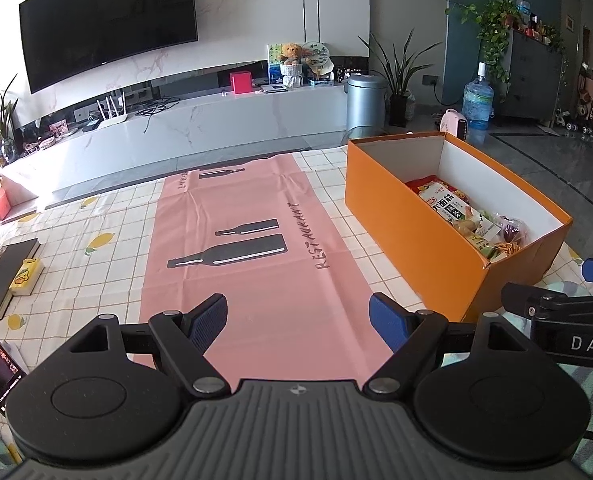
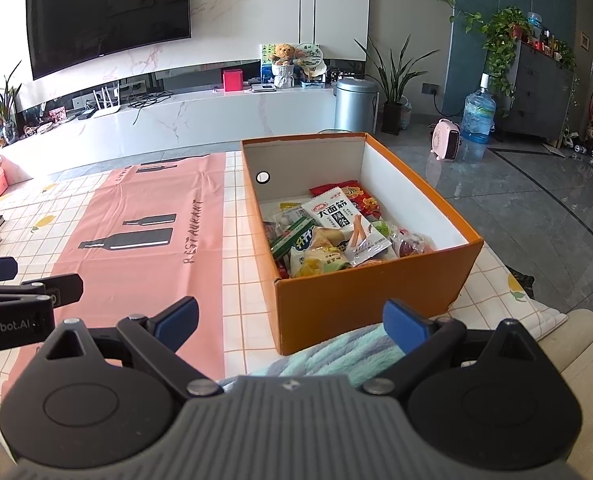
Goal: Organize snacks
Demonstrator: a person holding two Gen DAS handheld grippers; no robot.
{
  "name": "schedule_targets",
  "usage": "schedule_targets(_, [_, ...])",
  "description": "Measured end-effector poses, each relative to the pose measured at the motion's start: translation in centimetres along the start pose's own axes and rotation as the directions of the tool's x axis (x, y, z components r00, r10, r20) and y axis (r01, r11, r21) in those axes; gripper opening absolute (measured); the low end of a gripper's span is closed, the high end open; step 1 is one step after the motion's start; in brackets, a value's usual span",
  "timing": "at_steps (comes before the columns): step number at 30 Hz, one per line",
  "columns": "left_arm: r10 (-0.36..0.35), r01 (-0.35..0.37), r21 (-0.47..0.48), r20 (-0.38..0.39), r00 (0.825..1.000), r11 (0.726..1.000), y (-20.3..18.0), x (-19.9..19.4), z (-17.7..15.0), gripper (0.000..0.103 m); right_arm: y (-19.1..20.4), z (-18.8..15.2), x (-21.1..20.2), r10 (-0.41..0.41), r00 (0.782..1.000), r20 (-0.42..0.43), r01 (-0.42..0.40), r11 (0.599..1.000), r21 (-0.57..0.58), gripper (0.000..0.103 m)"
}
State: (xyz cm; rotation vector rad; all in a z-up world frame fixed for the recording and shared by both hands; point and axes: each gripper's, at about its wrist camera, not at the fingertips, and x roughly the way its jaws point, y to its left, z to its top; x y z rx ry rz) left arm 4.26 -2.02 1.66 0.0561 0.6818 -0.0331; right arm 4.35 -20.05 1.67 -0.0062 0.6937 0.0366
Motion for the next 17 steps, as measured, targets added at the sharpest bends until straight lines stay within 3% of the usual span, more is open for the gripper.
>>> schedule_targets(17, [-0.003, 0.004, -0.021, 0.009, 1.0, 1.0, 0.52, -0.53, 0.05, 0.094, 0.64, 0.17, -0.19, 0.007, 1.0, -0.002, -0.007, 1.0, -0.019, 0.096])
